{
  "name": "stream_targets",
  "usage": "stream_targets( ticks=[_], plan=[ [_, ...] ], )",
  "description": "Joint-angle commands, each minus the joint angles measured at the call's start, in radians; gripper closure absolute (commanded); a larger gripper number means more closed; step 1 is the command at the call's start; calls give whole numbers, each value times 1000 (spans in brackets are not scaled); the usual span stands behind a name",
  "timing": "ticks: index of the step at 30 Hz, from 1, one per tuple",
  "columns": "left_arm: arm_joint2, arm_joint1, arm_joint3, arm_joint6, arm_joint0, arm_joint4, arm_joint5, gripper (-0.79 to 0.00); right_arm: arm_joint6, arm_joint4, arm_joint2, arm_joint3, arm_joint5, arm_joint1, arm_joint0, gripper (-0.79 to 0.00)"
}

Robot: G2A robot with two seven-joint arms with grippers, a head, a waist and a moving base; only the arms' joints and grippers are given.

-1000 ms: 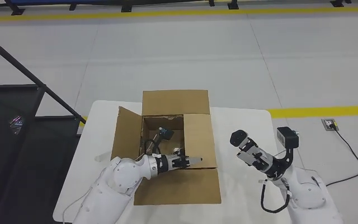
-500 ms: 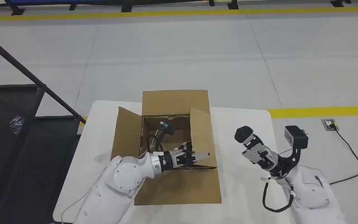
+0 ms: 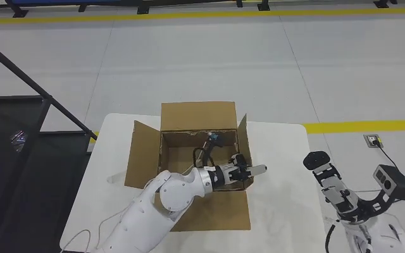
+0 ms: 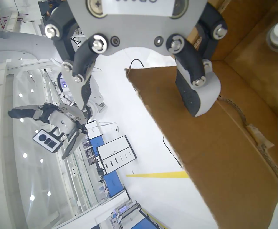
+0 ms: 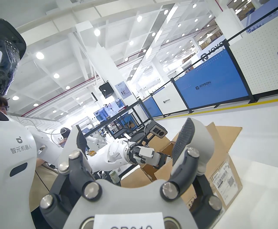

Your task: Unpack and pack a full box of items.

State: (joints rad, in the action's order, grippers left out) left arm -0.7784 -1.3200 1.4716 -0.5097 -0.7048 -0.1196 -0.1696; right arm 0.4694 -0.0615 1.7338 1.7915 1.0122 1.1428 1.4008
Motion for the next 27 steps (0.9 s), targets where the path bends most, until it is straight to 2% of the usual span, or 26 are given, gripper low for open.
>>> stream_targets(
  ticks=[1, 7, 18, 23, 27],
  plan=[
    [31, -14, -31, 0, 29, -7, 6, -785, -2, 0, 5, 1, 0, -2, 6, -785],
    [106, -59, -132, 5, 99, -11, 17, -785, 17, -15, 17, -5, 0, -11, 5, -785],
    [197, -127, -273, 1, 157, -49, 11, -785, 97, -101, -10, -39, 0, -33, -41, -785],
    [204, -141, -300, -27, 167, -69, 11, -785, 115, -124, -24, -61, -1, -40, -72, -785],
    [188, -138, -299, -57, 164, -104, 21, -785, 133, -139, -48, -84, 0, -44, -106, -785]
  ],
)
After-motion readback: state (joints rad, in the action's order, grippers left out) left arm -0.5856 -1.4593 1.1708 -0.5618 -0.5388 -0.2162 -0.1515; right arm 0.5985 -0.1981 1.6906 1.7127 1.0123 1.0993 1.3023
